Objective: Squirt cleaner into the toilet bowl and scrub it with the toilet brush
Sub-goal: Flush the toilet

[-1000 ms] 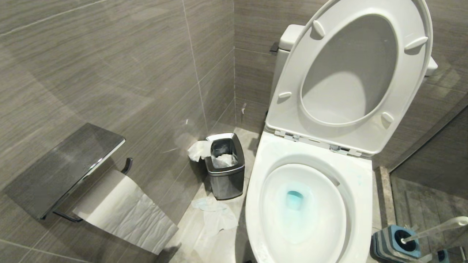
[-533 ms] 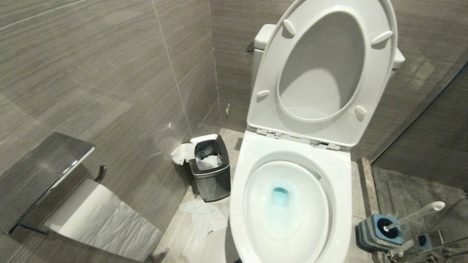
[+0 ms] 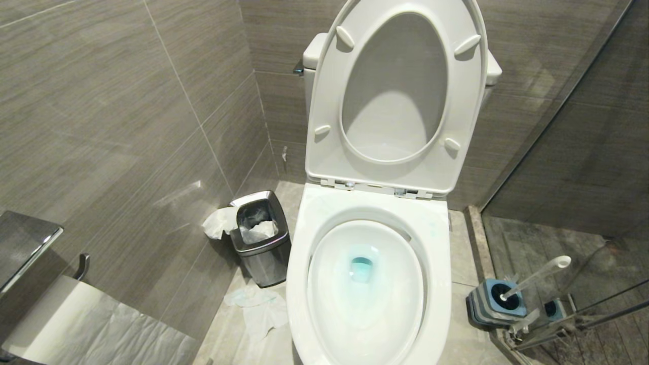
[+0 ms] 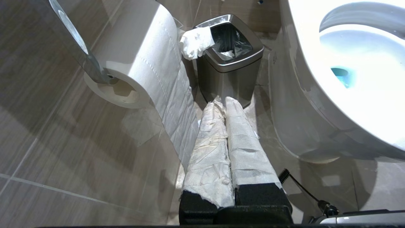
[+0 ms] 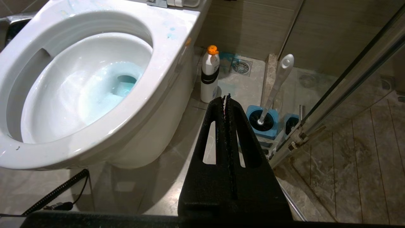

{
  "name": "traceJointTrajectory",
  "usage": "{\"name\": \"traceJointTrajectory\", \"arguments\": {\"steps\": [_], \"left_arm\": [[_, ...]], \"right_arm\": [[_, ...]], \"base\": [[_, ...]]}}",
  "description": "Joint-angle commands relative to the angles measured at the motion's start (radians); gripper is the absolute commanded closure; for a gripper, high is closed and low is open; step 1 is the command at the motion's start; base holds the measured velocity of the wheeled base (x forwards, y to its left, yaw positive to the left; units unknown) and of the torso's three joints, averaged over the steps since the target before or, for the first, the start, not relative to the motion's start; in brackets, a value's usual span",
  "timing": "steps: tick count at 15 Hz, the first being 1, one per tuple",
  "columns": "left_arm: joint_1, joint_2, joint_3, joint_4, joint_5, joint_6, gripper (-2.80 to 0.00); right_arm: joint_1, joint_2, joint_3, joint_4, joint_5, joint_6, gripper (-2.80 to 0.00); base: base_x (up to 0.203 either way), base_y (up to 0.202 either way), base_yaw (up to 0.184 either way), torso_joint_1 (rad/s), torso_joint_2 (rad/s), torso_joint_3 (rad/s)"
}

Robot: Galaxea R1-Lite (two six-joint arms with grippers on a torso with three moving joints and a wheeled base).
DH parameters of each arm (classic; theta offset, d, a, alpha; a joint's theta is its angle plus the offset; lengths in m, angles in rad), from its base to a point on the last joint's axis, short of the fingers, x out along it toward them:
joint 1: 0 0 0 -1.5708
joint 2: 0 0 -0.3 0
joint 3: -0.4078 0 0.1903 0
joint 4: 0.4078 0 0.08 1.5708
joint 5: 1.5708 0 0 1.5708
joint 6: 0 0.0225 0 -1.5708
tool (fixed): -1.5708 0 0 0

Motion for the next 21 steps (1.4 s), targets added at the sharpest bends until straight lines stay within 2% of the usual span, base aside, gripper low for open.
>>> {"name": "traceJointTrajectory", "arguments": {"steps": [1, 21], "left_arm": [[0.0, 0.001, 0.0, 0.001, 0.0, 0.0, 0.0], [0.0, 0.001, 0.0, 0.003, 0.0, -0.003, 0.0]], "right_arm": [[0.0, 0.002, 0.0, -0.001, 0.0, 0.001, 0.0], [0.0, 0.002, 0.0, -0.001, -0.001, 0.001, 0.0]], "base": [[0.0, 0.0, 0.0, 0.0, 0.0, 0.0], [0.0, 0.0, 0.0, 0.0, 0.0, 0.0]]}}
